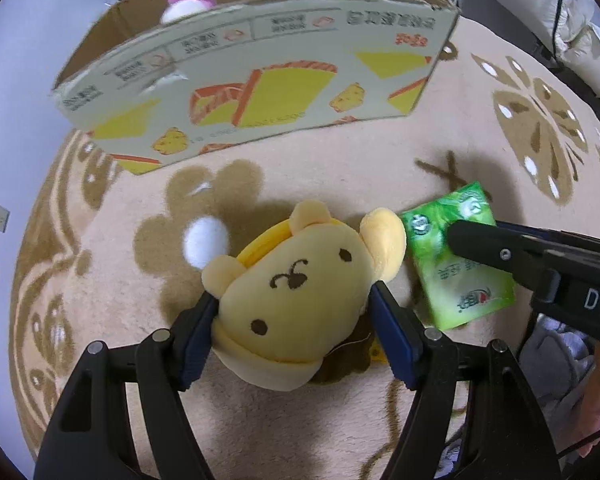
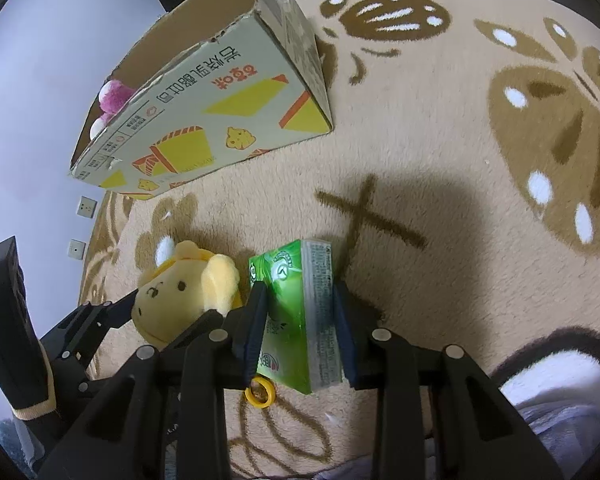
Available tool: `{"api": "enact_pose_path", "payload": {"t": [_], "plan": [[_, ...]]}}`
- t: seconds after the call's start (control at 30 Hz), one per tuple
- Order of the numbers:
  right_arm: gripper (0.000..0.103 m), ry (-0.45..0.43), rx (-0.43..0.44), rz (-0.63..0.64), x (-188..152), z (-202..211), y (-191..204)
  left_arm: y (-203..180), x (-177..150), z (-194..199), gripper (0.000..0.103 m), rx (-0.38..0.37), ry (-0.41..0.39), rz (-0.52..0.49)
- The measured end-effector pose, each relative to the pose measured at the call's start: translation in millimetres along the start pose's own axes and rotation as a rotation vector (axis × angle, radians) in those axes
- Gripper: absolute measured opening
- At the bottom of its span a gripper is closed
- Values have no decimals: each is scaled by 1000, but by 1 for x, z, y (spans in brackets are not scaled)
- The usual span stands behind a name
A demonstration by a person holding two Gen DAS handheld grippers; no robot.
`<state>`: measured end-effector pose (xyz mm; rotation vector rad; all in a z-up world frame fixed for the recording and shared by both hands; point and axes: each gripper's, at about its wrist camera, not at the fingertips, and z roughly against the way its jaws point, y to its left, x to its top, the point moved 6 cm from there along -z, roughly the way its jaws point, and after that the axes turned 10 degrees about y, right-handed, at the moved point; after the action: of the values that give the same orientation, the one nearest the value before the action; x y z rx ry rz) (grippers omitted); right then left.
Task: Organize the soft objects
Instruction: 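Carry the yellow plush and green tissue pack into the box and open both tools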
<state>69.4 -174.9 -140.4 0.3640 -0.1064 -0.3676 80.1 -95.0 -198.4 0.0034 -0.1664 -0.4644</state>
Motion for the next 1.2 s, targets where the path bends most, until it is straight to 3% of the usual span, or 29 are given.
{"api": "enact_pose_path", "payload": {"t": [0.37,0.47,0.93,1.2], "plan": [[31,-80,-5,4,-3,22,-1,17,-1,20,72,41,-56,39],[31,-94,-1,5,-4,27,-1,18,4,32,72,95,-113,58],[30,-205,2,61,-7,65,12,27,3,111,72,170,-331,101],[30,-348,-25,135,1,122,30,39,3,151,72,211,-433,127]]}}
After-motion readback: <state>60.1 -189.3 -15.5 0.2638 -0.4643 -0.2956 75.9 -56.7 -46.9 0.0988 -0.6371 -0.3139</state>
